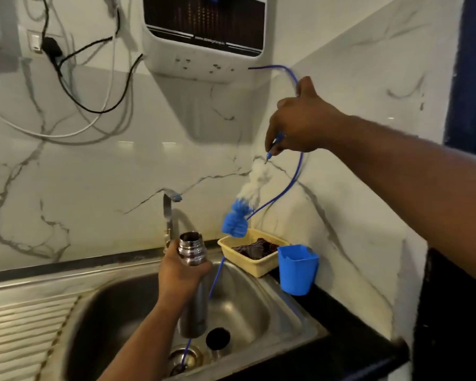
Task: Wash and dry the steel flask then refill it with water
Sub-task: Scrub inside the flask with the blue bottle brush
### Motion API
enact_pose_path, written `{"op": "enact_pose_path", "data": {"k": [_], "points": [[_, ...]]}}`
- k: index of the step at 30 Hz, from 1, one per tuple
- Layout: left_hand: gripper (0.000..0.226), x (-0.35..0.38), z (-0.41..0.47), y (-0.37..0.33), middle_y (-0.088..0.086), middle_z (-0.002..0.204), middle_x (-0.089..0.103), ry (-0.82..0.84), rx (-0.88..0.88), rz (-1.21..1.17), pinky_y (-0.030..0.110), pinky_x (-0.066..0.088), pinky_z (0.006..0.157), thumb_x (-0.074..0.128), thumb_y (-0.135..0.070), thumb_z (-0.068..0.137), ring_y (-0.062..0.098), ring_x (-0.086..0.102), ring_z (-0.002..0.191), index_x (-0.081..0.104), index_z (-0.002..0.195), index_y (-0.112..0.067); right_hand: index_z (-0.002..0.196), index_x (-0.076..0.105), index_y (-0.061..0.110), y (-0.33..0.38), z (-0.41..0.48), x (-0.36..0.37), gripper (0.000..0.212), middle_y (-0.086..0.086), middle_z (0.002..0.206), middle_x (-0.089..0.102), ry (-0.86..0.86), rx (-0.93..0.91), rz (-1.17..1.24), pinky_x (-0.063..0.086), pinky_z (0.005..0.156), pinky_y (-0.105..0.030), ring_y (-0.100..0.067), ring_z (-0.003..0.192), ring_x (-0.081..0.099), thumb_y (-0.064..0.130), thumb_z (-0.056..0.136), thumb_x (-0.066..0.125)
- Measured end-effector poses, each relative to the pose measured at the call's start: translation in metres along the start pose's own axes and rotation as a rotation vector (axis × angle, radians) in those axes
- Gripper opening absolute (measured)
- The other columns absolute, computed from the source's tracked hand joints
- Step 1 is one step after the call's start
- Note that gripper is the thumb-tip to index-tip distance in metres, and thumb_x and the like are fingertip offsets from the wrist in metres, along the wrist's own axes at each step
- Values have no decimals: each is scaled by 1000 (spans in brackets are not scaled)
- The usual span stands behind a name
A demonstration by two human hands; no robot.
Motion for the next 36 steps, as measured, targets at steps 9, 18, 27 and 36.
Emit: {"op": "enact_pose_path", "data": {"k": [9,18,27,36], "points": [[65,9,-16,27,-3,97,69,151,-12,104,31,48,73,94,-9,61,13,65,86,59,113,-24,102,75,44,-55,-9,3,17,15,98,70,176,21,-217,23,102,-52,-14,108,52,52,87,73],[64,11,-25,22,-4,98,69,219,-28,103,24,47,67,93,-10,64,10,65,85,58,115,-24,98,75,43,-30,-9,62,16,20,79,58,363,0,-165,22,105,-54,-11,103,52,50,84,76],[63,15,-27,19,-9,95,68,267,7,120,21,46,67,93,-7,63,5,63,85,56,110,-29,105,76,41,-5,-5,109,22,21,80,50,527,-45,-76,18,110,-58,-9,102,45,48,85,77],[63,21,-27,19,-7,94,68,320,47,136,19,46,67,94,-9,63,6,64,85,52,100,-40,113,72,41,5,-13,141,29,11,112,64,603,-76,-99,4,114,-71,-18,133,46,52,87,73]]}}
Point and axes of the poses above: each hand's wrist, its own z-axis towards the middle knuckle, its own x-axis out of the palm, y = z × x, the point moved 2 cm from there along z, towards the middle knuckle
